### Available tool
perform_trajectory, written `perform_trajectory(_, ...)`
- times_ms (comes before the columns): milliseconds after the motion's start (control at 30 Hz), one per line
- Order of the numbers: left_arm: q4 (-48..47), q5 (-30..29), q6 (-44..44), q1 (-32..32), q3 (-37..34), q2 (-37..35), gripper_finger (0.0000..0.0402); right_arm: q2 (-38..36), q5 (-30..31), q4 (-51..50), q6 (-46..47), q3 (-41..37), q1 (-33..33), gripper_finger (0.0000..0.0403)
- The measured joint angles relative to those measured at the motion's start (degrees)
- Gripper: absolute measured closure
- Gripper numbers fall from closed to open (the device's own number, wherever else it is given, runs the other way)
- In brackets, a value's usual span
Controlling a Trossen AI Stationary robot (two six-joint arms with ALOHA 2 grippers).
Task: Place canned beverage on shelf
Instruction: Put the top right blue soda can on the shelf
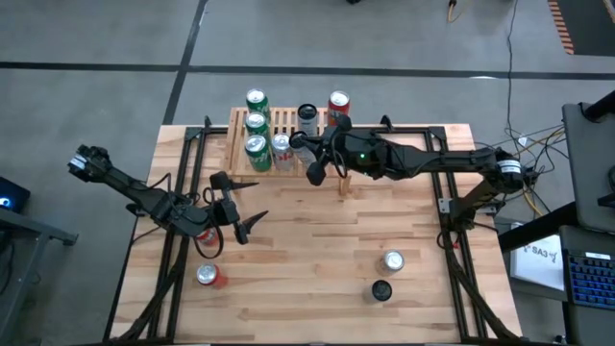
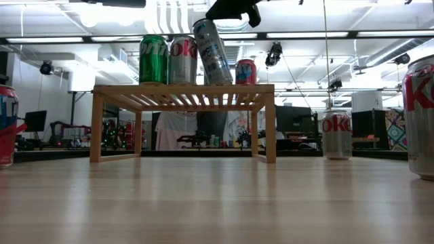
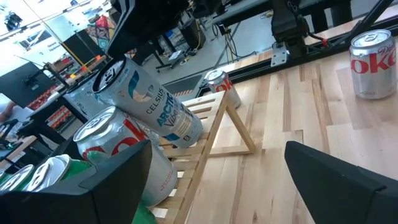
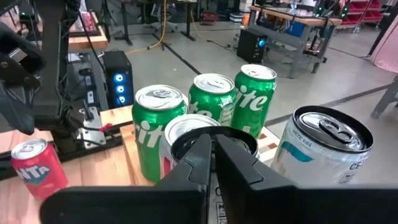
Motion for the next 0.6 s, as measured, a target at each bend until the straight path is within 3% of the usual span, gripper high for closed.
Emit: perform_trajectory(600,-0.02,0.00,0.00,0.01,0.00,0.01,0.0049,-1.00,0.11,-3.12,-0.20,0.02,-0.02,0.0390)
